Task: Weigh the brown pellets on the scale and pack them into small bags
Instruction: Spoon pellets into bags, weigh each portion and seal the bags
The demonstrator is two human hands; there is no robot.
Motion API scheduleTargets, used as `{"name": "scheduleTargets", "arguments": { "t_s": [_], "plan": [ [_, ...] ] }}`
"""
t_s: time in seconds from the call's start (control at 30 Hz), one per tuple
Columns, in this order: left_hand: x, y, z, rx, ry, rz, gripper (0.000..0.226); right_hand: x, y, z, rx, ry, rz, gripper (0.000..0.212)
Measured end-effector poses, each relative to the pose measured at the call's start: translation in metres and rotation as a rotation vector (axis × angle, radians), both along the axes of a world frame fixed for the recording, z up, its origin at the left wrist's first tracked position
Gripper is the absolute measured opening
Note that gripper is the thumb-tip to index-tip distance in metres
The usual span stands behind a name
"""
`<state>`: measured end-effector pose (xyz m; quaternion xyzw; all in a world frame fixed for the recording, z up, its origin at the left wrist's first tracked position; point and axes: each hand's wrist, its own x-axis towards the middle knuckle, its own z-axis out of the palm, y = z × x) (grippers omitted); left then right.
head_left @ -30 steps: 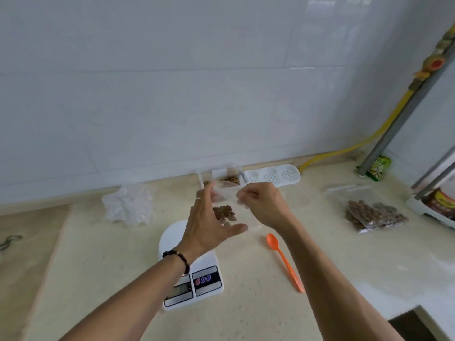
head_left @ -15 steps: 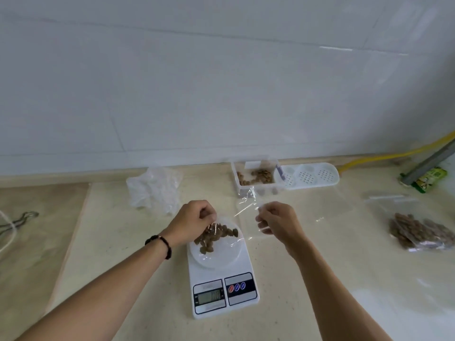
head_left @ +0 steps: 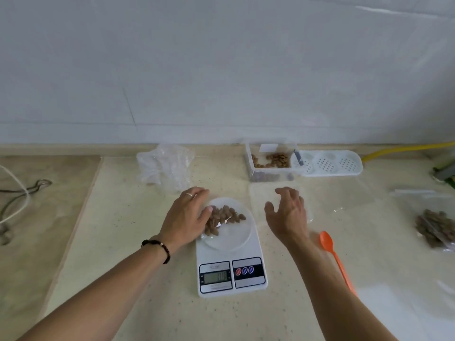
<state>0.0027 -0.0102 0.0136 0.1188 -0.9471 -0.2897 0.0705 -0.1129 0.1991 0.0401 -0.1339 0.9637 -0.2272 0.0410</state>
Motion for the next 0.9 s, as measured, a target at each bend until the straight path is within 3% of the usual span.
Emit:
{"name": "scheduleTargets", "arguments": {
  "t_s": [0.13,0.27,0.9],
  "plan": [
    [0.044,0.015,-0.015,-0.208,-0.092,0.052,0.069,0.026,0.002,-0.001,0.123,0.155,0.233,0.05],
    [0.086,0.039,-0.034,-0.369,-0.211,0.098,0.076,0.052,0.012,-0.005,0.182,0.198,0.416,0.055],
    [0.145,0.092,-0.039,-0.332,-0.172,0.226,0.085,0.09,0.053,-0.005,0.155,0.162,0.525,0.06]
  ]
}}
